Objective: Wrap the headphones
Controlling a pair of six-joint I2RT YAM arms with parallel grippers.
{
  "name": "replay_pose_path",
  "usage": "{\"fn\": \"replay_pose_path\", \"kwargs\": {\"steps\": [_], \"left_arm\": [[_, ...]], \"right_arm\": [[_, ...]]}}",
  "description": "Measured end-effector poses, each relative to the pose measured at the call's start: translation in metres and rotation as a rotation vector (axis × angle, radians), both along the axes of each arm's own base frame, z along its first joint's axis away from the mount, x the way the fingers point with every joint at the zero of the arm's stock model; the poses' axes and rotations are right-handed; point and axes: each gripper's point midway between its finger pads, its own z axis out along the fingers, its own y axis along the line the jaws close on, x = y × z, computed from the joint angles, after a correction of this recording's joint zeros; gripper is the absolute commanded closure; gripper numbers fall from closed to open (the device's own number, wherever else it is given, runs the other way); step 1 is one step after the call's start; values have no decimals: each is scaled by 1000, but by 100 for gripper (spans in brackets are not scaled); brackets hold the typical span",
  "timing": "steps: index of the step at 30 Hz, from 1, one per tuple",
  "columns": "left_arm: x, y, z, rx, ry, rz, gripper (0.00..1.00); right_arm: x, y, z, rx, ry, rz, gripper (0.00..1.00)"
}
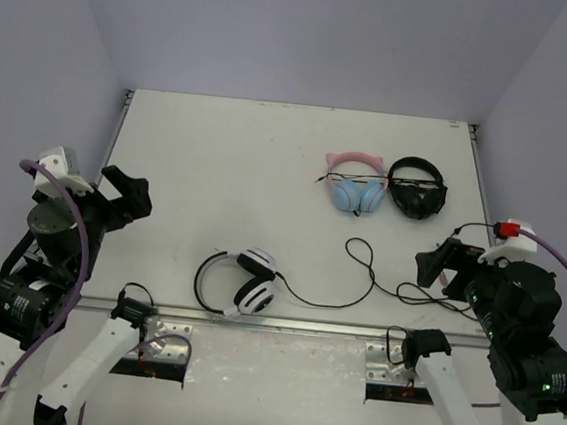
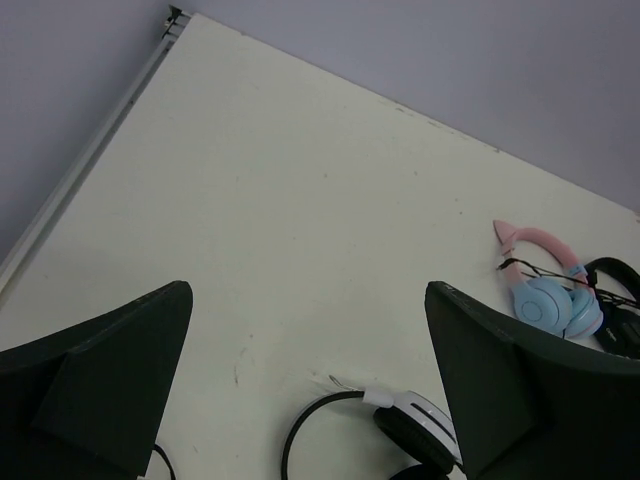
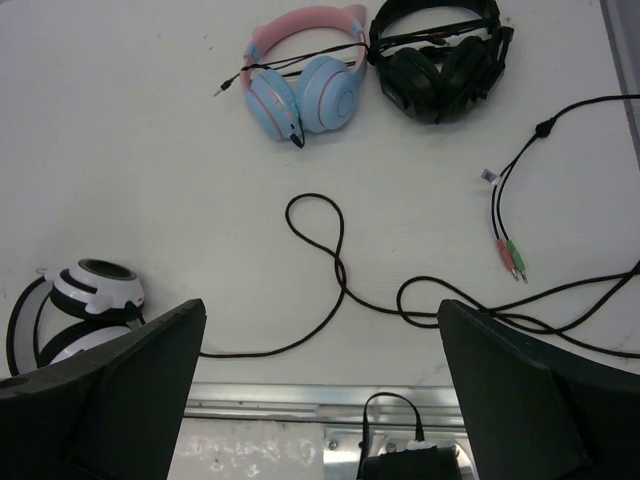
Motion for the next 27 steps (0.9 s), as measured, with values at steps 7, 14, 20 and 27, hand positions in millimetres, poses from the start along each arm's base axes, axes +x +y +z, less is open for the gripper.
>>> {"fn": "replay_pose_path", "kwargs": {"steps": [7, 14, 20, 27], "left_arm": [[9, -19, -7, -46, 26, -81, 0], [72, -76, -118, -196, 333, -144, 0], [14, -122, -227, -141, 676, -164, 0], [-20, -123, -280, -172, 753, -78, 0]], "right_arm": [[5, 18, -1, 42, -31, 91, 1], [19, 66, -39, 164, 40, 322, 1], [35, 80, -49, 201, 126, 378, 1], [33, 90, -32, 226, 47, 444, 1]]}}
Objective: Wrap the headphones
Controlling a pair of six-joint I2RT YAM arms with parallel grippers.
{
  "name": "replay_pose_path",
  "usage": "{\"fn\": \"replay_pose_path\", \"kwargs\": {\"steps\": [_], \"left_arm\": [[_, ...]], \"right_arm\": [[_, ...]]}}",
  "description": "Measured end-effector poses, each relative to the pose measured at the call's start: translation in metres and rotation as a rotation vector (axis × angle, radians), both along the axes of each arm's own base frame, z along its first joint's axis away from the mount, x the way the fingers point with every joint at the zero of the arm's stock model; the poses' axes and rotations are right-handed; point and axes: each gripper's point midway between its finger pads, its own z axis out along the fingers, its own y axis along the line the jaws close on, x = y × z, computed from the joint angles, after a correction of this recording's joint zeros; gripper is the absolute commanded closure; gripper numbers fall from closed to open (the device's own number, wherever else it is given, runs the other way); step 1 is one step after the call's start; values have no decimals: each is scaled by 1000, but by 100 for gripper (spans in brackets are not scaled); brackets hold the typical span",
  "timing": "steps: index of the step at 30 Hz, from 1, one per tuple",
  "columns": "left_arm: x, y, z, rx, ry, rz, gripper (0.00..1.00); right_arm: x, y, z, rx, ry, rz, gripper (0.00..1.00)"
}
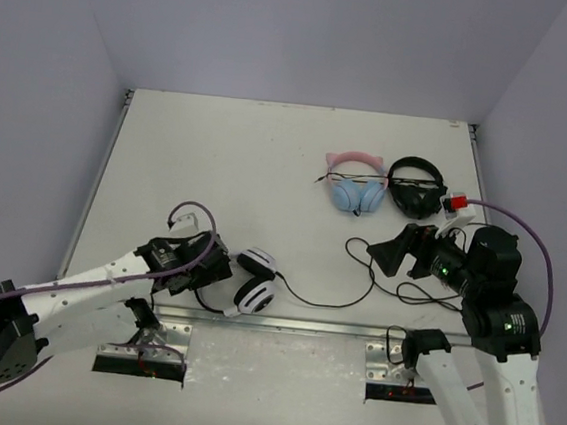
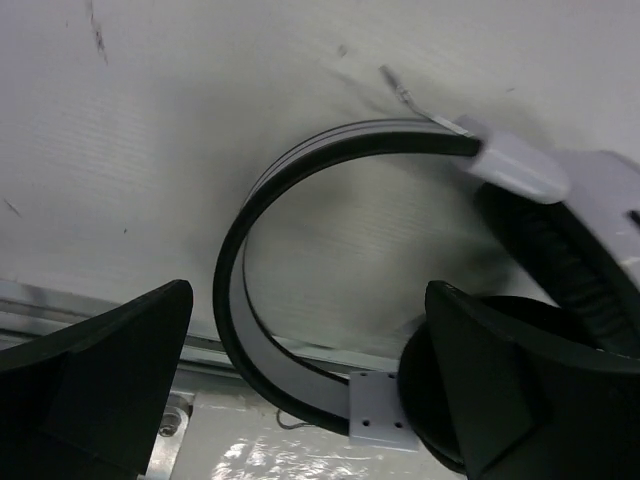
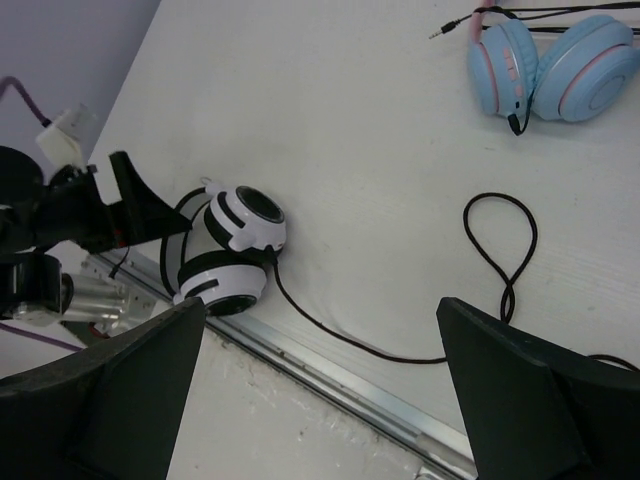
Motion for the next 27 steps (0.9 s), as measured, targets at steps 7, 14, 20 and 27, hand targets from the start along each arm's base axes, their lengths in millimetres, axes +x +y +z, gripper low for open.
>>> {"fn": "replay_pose_path", "kwargs": {"steps": [7, 14, 20, 27], "left_arm": [[-35, 7, -61, 116, 175, 40, 26], [-20, -5, -63, 145, 129, 69, 100], [-3, -21, -16, 183, 18, -1, 100], [22, -48, 103, 144, -214, -97, 100]], "right_arm": [[1, 6, 7, 26, -27, 28, 1], [4, 7, -2, 41, -17, 26, 1], [4, 27, -18, 122, -46, 130, 1], [1, 58, -55, 276, -120, 330, 1]]}}
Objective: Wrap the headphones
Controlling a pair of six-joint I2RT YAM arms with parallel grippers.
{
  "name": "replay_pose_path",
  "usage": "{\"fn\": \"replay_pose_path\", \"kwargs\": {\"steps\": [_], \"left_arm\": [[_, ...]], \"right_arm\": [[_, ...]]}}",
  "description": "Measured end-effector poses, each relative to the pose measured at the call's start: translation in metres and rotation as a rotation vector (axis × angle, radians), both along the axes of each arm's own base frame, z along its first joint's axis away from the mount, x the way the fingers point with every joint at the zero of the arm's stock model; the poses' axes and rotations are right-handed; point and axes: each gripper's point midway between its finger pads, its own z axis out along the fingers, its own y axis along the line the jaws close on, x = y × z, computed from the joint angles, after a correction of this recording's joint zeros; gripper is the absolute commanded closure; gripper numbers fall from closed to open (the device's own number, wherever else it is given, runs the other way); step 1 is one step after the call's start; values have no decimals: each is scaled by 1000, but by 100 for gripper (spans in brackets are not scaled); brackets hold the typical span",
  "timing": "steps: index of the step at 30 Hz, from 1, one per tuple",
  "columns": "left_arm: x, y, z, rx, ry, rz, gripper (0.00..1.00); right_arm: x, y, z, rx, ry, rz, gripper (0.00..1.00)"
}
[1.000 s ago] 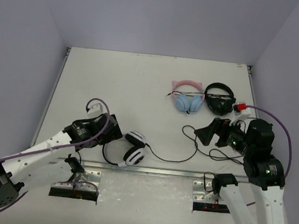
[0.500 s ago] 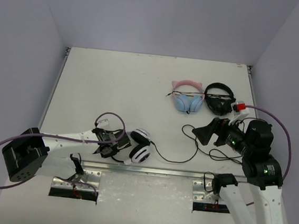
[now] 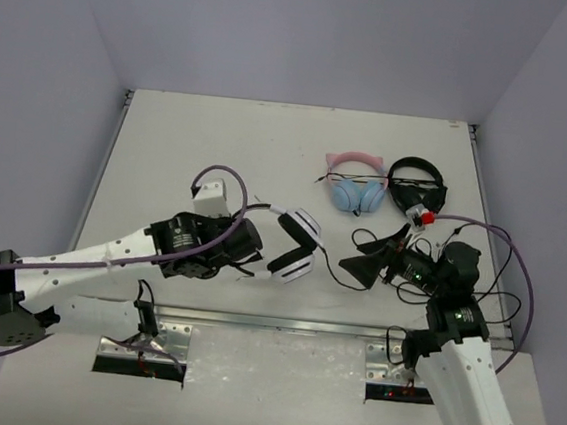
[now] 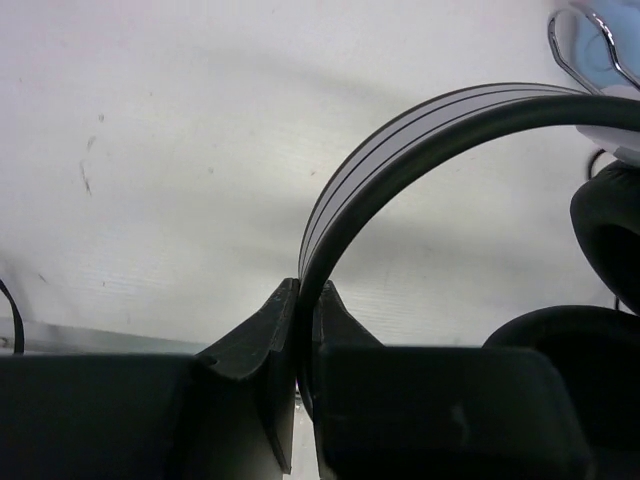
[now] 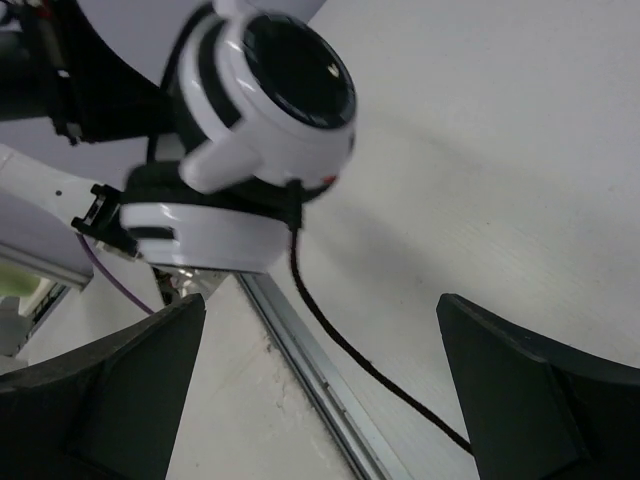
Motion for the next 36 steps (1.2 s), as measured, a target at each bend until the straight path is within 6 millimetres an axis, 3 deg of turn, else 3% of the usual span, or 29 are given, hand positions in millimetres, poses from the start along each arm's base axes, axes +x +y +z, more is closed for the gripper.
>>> {"fn": "replay_pose_path", "kwargs": {"steps": [4, 10, 13, 19, 20, 21, 22, 23, 25, 27, 28, 29, 33, 36], "left_arm": [[9, 3, 62, -56, -116, -24, 100], [12, 7, 125, -86, -202, -85, 100], [13, 7, 153, -115, -245, -109, 100], [17, 18, 209, -151, -344, -95, 100], [18, 21, 221, -153, -367, -82, 100], [21, 25, 232, -155, -394, -65, 100], [22, 26, 244, -172, -418, -53, 100], [23, 30, 254, -180, -443, -41, 100], [24, 38, 275, -202, -494, -17, 100], [24, 47, 288, -204, -531, 2, 100], [24, 51, 291, -197, -544, 10, 100], [25, 54, 293, -189, -553, 19, 100], [28, 63, 297, -155, -586, 65, 100], [32, 65, 296, -120, -601, 90, 100]], "right_arm": [[9, 8, -27, -6, 10, 35, 1], [5, 47, -51, -128, -58, 168, 4], [9, 67, -53, -192, -118, 221, 20], [22, 80, -49, -216, -189, 224, 23], [23, 80, -46, -210, -205, 218, 27], [25, 81, -44, -203, -223, 211, 45], [26, 81, -42, -197, -238, 205, 45], [25, 81, -41, -188, -246, 201, 66], [25, 80, -39, -177, -265, 191, 80], [24, 80, -35, -157, -277, 181, 82], [24, 79, -31, -147, -284, 176, 79], [24, 79, -28, -139, -294, 173, 70], [21, 79, -11, -99, -330, 164, 64], [18, 79, -5, -84, -344, 173, 80]]}}
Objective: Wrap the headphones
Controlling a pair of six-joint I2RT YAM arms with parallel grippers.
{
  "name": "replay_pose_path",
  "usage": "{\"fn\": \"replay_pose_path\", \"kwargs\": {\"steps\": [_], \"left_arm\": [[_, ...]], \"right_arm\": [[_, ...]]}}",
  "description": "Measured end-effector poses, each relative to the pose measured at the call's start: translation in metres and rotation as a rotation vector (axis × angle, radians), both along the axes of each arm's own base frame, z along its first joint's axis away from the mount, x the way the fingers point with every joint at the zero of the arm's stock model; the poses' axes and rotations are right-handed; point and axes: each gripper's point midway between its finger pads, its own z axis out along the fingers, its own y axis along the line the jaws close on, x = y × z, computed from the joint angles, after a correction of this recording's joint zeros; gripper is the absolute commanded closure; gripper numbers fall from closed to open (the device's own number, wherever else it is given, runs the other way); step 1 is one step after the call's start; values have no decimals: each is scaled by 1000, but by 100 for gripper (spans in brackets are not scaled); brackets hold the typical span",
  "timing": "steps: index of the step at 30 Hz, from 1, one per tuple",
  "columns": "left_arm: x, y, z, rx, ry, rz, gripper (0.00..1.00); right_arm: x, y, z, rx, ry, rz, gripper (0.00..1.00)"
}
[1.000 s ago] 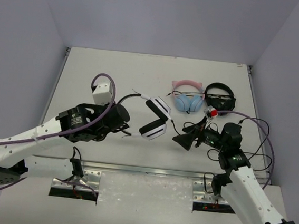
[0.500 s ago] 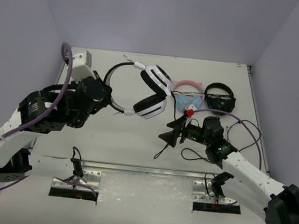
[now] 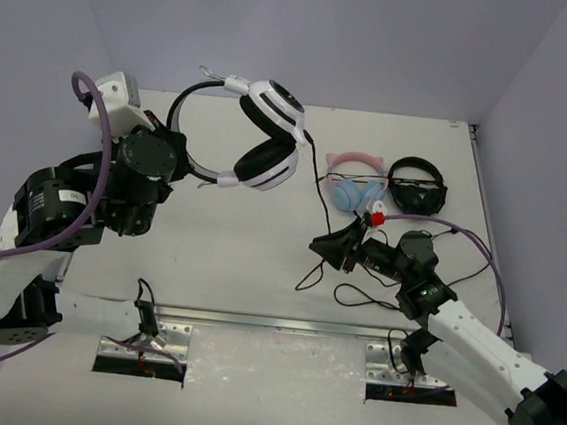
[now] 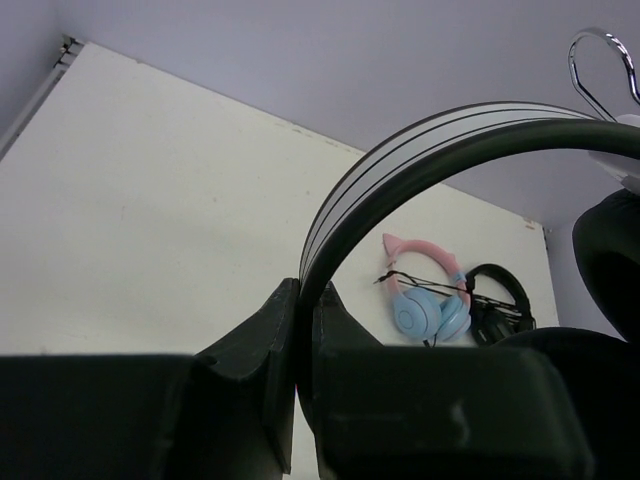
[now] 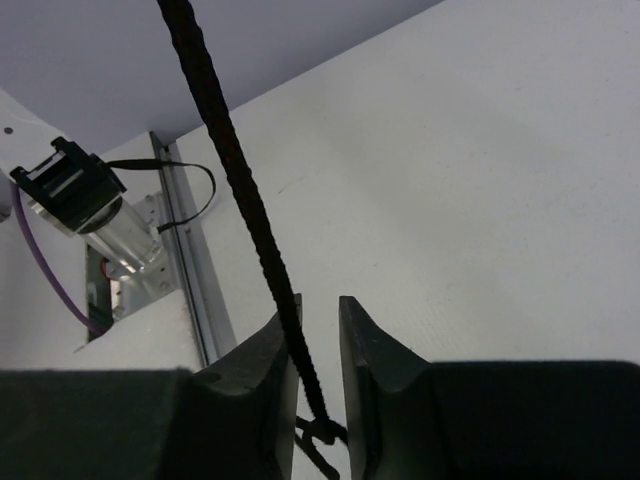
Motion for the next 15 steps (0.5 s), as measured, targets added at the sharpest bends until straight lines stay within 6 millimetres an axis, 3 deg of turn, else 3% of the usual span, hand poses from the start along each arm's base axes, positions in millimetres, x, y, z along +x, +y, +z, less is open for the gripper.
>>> {"fn": "replay_pose_path", "kwargs": {"steps": [4, 10, 15], "left_arm": [[6, -3, 0, 52, -10, 16, 100], [18, -10, -5, 110, -34, 74, 100], [30, -11, -12, 226, -69, 175, 100]], "right_arm": [[-4, 1, 0, 7, 17, 18, 99], [-9, -1, 2, -5, 51, 17, 99], [-6, -8, 20, -37, 57, -42, 99]]}}
